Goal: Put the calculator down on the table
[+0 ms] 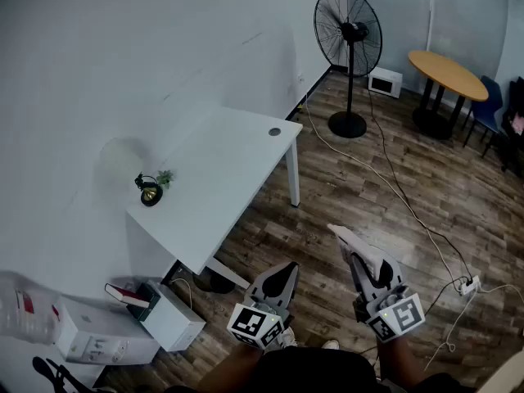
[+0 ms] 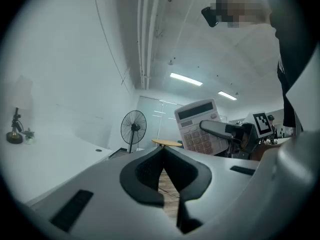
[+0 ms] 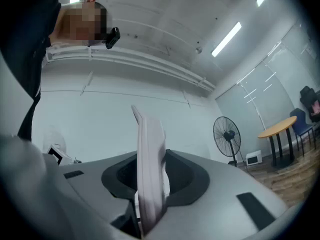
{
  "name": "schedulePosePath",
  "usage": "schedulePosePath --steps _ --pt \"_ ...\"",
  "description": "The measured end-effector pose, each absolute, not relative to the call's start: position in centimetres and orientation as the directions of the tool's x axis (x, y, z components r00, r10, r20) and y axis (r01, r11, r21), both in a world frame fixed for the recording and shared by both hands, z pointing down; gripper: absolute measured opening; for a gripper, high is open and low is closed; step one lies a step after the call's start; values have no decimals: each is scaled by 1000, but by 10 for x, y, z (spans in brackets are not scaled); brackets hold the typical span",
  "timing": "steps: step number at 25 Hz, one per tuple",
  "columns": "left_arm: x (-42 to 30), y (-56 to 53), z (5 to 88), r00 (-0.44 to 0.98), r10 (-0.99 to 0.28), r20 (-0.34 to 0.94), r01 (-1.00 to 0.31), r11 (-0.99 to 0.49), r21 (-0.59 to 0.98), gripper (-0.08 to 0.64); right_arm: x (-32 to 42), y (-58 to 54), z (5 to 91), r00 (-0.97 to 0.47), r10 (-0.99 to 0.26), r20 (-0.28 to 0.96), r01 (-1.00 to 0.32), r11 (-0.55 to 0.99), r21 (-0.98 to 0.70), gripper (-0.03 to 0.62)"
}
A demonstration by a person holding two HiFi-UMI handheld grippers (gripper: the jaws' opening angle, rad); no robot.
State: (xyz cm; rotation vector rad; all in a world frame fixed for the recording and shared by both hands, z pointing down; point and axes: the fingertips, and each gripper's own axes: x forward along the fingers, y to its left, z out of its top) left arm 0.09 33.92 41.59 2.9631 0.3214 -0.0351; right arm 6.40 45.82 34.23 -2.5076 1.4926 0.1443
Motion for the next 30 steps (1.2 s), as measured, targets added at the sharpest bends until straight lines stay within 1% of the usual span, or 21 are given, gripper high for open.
schedulePosePath --steps 10,15,22,26,30 --pt "4 302 419 985 169 -23 170 -977 130 18 73 439 338 516 -836 -188 -857 -502 -120 130" --pt "-2 275 426 989 148 -6 148 -978 144 18 71 419 339 511 -836 -199 -858 -485 -167 133" --pt "-18 226 425 992 129 -4 128 -981 148 19 65 379 339 506 -840 -197 -860 -474 -190 133" --pt "-22 204 430 992 129 11 126 -982 139 20 59 356 340 492 -846 -205 -869 -463 -176 133" --pt "-21 185 431 994 106 16 102 -984 149 18 62 331 342 473 -862 -182 -878 -446 -170 132"
